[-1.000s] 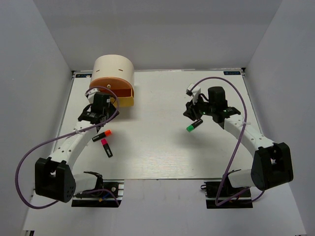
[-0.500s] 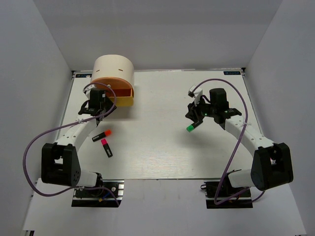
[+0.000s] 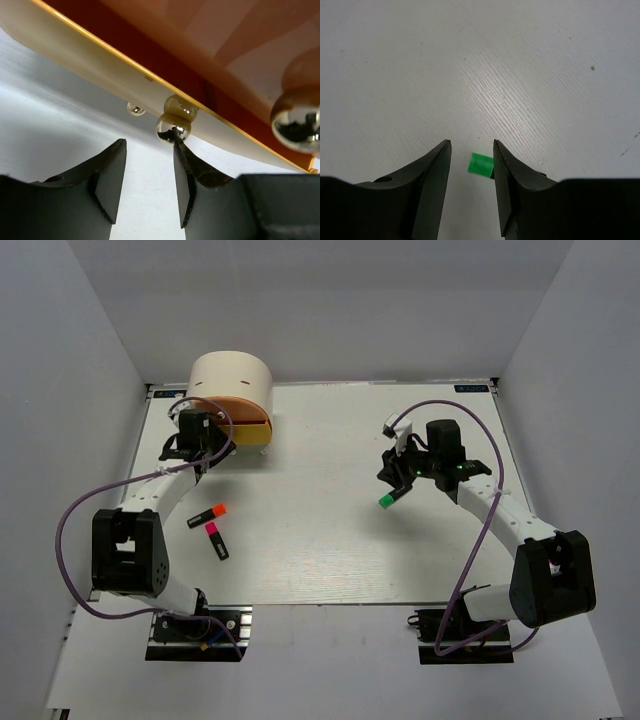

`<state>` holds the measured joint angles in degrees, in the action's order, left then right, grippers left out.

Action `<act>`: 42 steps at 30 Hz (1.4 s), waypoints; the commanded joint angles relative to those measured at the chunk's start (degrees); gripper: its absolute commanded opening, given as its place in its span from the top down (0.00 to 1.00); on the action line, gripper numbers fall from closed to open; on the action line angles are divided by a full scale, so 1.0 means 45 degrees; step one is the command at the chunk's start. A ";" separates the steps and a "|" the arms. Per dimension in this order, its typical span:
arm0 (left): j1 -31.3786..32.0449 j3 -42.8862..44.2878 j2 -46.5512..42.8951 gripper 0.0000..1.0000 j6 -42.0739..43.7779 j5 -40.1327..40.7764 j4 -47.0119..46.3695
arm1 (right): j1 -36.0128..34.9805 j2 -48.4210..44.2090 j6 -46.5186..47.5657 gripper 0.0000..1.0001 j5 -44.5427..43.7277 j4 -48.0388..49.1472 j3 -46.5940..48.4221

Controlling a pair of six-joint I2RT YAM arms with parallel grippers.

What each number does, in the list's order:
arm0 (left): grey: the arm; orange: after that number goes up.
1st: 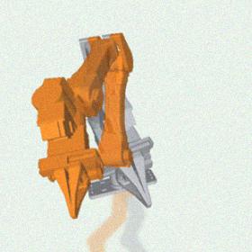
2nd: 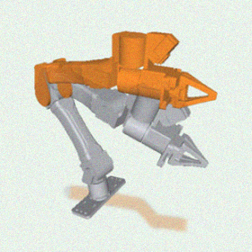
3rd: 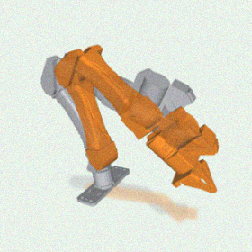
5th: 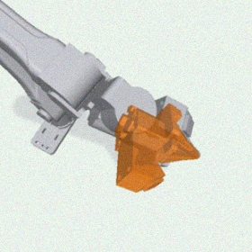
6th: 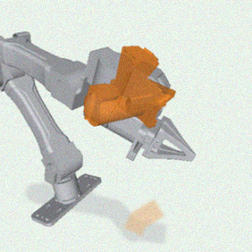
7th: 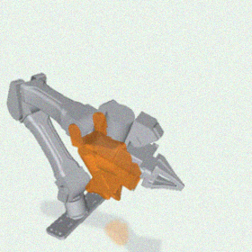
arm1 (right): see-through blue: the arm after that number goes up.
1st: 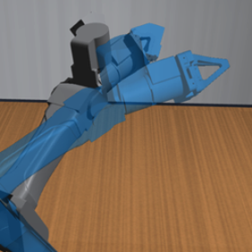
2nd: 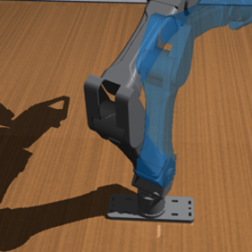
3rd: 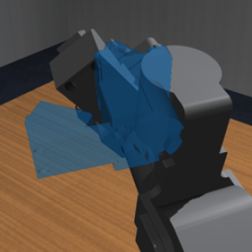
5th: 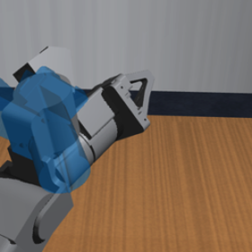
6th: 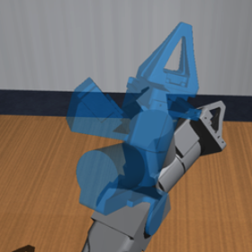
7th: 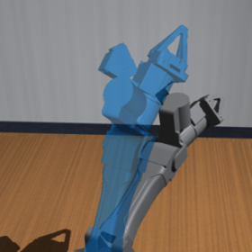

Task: Sort the stationery into containers
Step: Close the drawer in the storage box, then open the drawer in the storage box.

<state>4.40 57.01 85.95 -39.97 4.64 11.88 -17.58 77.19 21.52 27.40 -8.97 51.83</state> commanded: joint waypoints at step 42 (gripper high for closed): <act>-0.0393 -0.4428 -0.3008 0.55 -0.4339 -0.0913 -0.3107 | 0.0157 0.0347 0.0355 0.54 0.0415 -0.0096 0.0200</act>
<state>3.38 38.17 73.10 -53.95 1.80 1.45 -17.21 78.41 22.90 27.68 -9.47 51.86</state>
